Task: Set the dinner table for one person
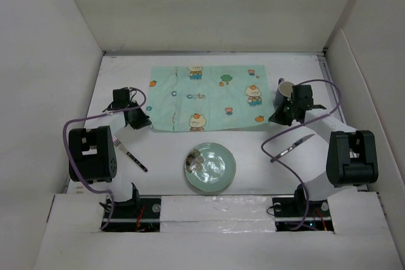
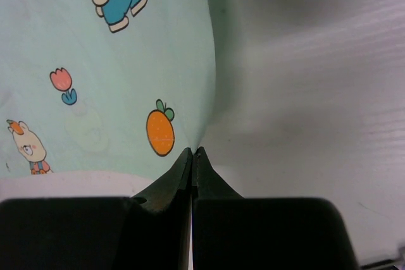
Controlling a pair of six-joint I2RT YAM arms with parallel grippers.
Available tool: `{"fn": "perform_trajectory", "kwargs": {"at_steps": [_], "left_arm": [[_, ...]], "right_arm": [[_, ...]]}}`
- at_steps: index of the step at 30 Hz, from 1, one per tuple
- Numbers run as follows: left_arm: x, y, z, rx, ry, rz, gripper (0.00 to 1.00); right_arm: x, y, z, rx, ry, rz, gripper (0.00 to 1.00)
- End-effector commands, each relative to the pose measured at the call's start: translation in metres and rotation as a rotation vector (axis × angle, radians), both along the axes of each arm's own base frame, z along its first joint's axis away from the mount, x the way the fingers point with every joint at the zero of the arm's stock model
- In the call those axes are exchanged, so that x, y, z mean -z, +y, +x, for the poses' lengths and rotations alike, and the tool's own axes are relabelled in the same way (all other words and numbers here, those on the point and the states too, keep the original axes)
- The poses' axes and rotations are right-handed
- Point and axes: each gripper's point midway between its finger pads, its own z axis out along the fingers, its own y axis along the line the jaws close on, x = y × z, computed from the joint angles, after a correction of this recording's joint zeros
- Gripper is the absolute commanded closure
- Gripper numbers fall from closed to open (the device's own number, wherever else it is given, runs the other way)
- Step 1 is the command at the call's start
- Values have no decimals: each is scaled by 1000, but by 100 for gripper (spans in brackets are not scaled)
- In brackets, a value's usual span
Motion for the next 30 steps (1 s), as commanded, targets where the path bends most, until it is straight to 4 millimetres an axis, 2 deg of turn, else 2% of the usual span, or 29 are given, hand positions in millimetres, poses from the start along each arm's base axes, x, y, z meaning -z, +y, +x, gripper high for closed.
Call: {"fn": "perform_trajectory", "kwargs": {"at_steps": [1,6,11,16,22,23,25,26,28,30], "left_arm": [[-10,0,-9,23,-22,41,100],[-1,2,-32,15,25,58,100],[-1,2,-41,14,35,60,100],[3,4,-49,14,58,72,100],[-3,5,-53,17,49,82,100],[-4,5,-53,19,47,82,92],[-6,5,-53,17,41,82,84],[-9,5,-52,18,30,81,75],[-13,4,-50,19,21,79,70],[-18,4,-49,23,11,79,66]], "right_arm": [[-1,-16,-8,22,-14,-28,100],[0,-20,-18,21,1,-33,100],[4,-23,-24,32,12,-35,100],[9,-17,-31,14,34,-4,100],[9,-16,-42,10,35,-1,98],[11,-16,-45,10,44,-3,96],[13,-14,-47,5,53,-4,94],[14,-14,-48,7,56,-6,91],[12,-15,-49,9,55,-7,86],[9,-12,-50,-1,51,-9,77]]}}
